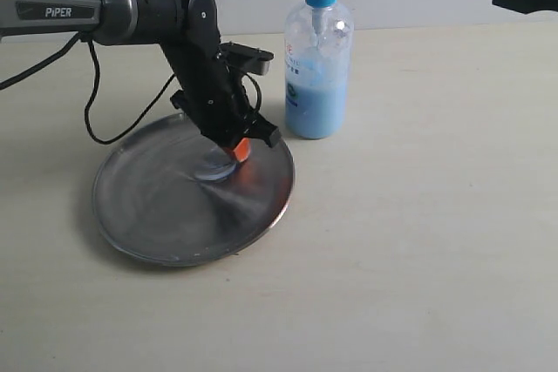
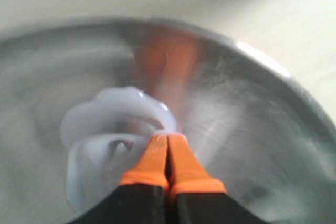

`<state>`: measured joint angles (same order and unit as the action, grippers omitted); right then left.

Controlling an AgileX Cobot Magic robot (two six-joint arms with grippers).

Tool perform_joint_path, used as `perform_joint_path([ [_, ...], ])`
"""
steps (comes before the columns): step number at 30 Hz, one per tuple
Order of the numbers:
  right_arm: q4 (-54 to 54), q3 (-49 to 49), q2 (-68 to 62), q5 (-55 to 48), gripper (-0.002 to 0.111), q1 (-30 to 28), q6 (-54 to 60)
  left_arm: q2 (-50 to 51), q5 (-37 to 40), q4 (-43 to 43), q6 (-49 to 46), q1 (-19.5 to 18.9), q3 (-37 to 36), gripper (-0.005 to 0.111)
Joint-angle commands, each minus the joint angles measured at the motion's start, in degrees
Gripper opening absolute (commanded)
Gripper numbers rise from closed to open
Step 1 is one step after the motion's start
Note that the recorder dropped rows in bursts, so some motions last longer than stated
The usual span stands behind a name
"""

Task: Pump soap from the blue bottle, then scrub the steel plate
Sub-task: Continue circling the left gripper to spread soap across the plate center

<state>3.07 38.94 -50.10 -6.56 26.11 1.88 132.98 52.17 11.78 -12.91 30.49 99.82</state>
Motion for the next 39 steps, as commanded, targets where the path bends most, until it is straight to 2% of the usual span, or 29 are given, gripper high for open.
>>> perform_joint_path([
  [1,0.0,-0.3,0.1,0.5,0.0,-0.1,0.0,-0.1,-5.2,1.1,0.1,0.3,0.0,0.0],
  [9,0.0,-0.3,0.1,0.5,0.0,-0.1,0.0,1.7,-4.3,-4.5,4.9,-1.1,0.5,0.0],
  [17,0.0,-0.3,0.1,0.5,0.0,-0.1,0.0,1.7,2.0,-13.0,7.6,-1.6,1.3,0.0],
  [24,0.0,-0.3,0.1,0.5,0.0,-0.1,0.0,1.7,8.8,-13.5,6.4,-1.3,1.3,0.0],
  [31,0.0,-0.3,0.1,0.5,0.0,-0.1,0.0,1.7,9.9,-9.0,4.0,-0.2,1.3,0.0],
  [39,0.0,-0.3,0.1,0.5,0.0,-0.1,0.0,1.7,4.8,3.5,-1.8,0.5,1.3,0.0],
])
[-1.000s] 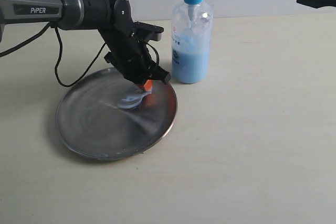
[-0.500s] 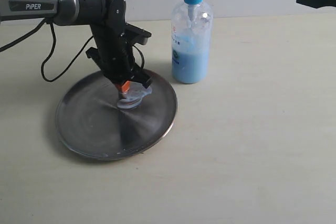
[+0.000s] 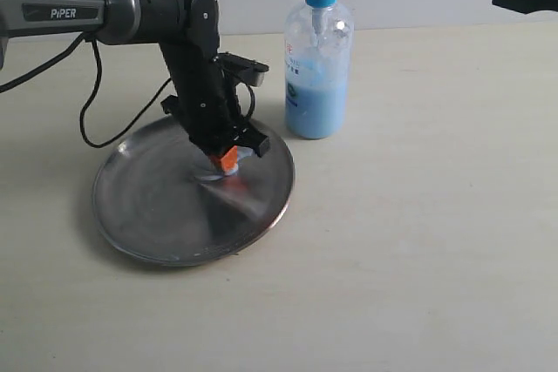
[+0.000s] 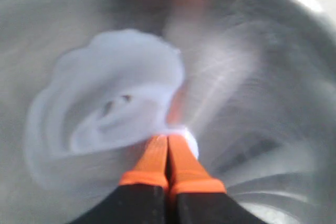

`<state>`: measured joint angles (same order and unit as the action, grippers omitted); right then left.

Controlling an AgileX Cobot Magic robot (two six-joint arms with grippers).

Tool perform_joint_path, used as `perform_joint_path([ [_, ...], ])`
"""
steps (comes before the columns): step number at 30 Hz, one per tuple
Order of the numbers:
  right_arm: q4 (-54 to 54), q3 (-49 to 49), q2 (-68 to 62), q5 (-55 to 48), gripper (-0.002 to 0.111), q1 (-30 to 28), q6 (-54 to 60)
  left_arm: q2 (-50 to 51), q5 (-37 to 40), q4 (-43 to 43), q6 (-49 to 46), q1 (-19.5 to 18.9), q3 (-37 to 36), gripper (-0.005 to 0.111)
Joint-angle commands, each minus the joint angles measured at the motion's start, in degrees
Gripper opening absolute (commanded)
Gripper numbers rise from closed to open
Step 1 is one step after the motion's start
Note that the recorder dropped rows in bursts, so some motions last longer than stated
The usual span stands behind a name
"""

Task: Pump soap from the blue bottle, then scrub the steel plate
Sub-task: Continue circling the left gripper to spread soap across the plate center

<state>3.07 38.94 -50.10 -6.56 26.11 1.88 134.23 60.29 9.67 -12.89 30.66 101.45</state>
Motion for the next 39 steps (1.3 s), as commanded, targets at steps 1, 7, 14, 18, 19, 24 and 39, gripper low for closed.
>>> perform_joint_path([
  [1,0.0,-0.3,0.1,0.5,0.0,-0.1,0.0,0.5,-4.7,6.2,-1.8,0.4,-0.3,0.0],
  [7,0.0,-0.3,0.1,0.5,0.0,-0.1,0.0,0.5,-12.4,5.5,-1.0,0.4,-0.3,0.0],
  [14,0.0,-0.3,0.1,0.5,0.0,-0.1,0.0,0.5,-11.7,-8.6,7.9,0.4,-0.3,0.0],
  [18,0.0,-0.3,0.1,0.5,0.0,-0.1,0.0,0.5,-6.5,-14.4,9.9,0.4,-0.3,0.0],
  [19,0.0,-0.3,0.1,0.5,0.0,-0.1,0.0,0.5,-5.6,-14.8,9.9,0.4,-0.3,0.0],
  [24,0.0,-0.3,0.1,0.5,0.0,-0.1,0.0,0.5,-2.0,-14.2,9.9,0.4,-0.3,0.0],
  [39,0.0,-0.3,0.1,0.4,0.0,-0.1,0.0,0.5,-13.0,5.9,1.6,0.5,-0.3,0.0],
])
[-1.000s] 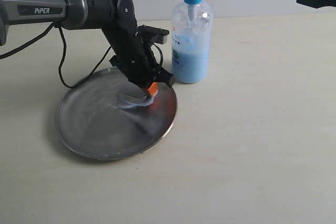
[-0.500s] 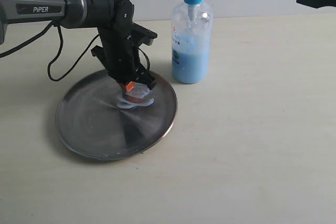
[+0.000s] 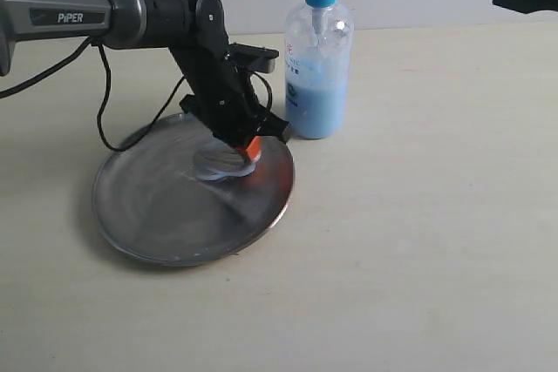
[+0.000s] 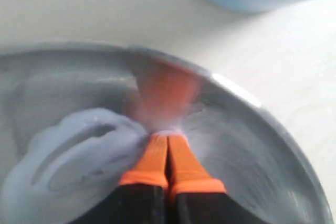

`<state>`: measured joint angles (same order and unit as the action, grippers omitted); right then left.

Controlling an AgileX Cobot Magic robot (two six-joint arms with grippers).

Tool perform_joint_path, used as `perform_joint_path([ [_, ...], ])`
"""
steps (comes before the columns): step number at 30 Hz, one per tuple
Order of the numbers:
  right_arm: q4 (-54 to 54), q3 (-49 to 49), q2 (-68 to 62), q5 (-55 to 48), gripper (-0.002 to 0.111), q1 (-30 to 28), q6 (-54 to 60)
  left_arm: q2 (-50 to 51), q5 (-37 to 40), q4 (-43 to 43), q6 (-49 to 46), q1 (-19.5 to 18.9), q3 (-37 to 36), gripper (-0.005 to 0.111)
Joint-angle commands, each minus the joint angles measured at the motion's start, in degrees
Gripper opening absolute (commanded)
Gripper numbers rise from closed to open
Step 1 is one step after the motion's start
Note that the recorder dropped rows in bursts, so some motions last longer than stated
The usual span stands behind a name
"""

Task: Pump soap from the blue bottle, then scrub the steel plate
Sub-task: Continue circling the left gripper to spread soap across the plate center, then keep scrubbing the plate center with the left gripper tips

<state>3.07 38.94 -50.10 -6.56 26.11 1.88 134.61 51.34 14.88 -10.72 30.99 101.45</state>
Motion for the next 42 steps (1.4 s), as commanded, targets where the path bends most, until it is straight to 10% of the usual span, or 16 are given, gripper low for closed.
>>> perform_joint_path([
  [1,0.0,-0.3,0.1,0.4,0.0,-0.1,0.0,0.1,-4.6,-0.3,0.2,0.2,-0.3,0.0],
  [14,0.0,-0.3,0.1,0.4,0.0,-0.1,0.0,0.1,4.6,-18.5,8.6,-0.2,-0.3,0.0],
  [29,0.0,-0.3,0.1,0.4,0.0,-0.1,0.0,0.1,-1.1,3.7,-2.5,0.5,-0.3,0.0],
  [42,0.0,-0.3,0.1,0.4,0.0,-0.1,0.0,0.1,7.6,-20.6,9.6,0.4,-0.3,0.0],
])
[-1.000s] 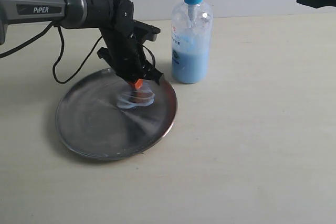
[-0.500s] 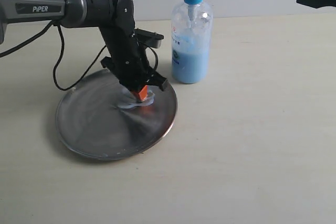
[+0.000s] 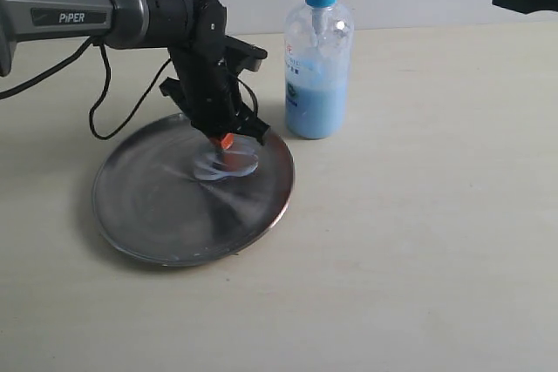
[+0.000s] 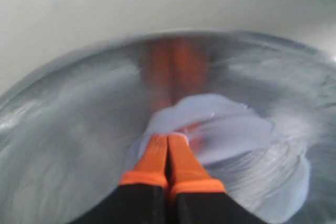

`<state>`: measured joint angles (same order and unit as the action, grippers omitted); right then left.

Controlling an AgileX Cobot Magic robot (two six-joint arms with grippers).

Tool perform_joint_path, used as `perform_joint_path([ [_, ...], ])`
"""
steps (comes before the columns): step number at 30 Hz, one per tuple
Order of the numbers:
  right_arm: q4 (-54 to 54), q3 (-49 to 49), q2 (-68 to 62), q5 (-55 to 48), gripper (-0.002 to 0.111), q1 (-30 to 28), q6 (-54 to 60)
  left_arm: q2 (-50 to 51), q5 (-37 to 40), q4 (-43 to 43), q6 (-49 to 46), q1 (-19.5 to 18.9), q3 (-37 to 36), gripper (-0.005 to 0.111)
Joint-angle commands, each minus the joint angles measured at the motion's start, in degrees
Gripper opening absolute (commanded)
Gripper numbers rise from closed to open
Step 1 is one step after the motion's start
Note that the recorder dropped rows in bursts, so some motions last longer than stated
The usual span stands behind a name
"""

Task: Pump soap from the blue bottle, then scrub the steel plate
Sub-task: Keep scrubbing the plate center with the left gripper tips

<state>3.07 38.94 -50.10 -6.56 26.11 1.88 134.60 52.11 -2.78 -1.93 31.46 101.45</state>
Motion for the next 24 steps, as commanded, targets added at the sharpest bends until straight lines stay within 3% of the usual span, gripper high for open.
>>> perform_joint_path([
  [1,0.0,-0.3,0.1,0.4,0.0,-0.1,0.0,0.1,7.8,-2.9,0.4,-0.1,-0.3,0.0],
  [4,0.0,-0.3,0.1,0.4,0.0,-0.1,0.0,0.1,12.6,-2.2,-1.3,-0.1,-0.3,0.0],
  [11,0.0,-0.3,0.1,0.4,0.0,-0.1,0.0,0.1,13.3,6.6,-7.5,-0.1,-0.3,0.0],
  [19,0.0,-0.3,0.1,0.4,0.0,-0.1,0.0,0.1,10.7,15.2,-10.4,-0.1,-0.3,0.0],
  [24,0.0,-0.3,0.1,0.4,0.0,-0.1,0.0,0.1,4.8,19.5,-11.3,-0.1,-0.3,0.0],
])
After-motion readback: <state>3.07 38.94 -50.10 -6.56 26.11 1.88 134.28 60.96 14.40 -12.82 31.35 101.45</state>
